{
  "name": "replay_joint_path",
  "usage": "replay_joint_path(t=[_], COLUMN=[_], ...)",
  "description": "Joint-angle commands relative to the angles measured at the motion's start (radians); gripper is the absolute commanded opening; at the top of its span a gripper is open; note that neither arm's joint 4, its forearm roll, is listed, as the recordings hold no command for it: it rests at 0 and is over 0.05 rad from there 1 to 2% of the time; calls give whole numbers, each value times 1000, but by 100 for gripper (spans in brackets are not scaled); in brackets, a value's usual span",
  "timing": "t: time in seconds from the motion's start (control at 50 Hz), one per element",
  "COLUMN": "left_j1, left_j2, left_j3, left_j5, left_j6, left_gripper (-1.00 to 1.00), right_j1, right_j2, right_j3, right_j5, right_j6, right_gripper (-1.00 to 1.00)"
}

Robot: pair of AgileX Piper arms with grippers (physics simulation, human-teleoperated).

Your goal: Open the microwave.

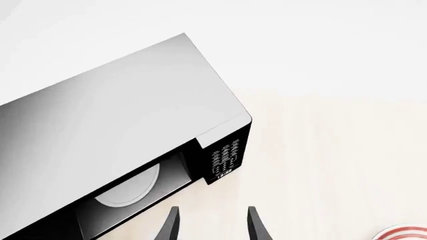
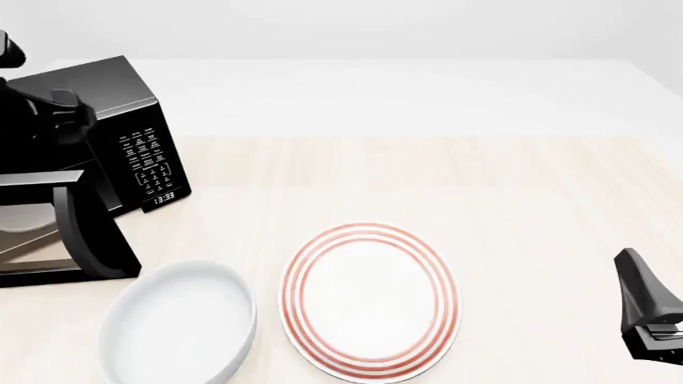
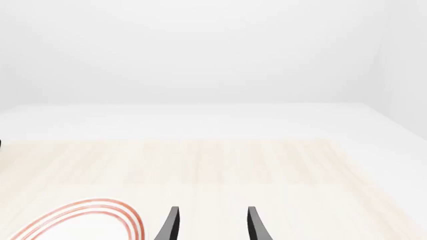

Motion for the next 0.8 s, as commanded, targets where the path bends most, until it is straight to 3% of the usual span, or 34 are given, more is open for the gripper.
replay_joint_path(t=[0.02, 0.28, 0.8], left_j1=[12, 41, 103], left_j2=[69, 135, 222], left_j3=[1, -46, -22], left_j5=[-31, -27, -87], left_j6=[-9, 12, 21], left_gripper=[100, 100, 100], right_j1=[0, 0, 0], right_j2=[0, 0, 0], right_j3=[0, 0, 0], right_j5=[0, 0, 0], right_j6=[0, 0, 0], right_gripper=[100, 100, 100])
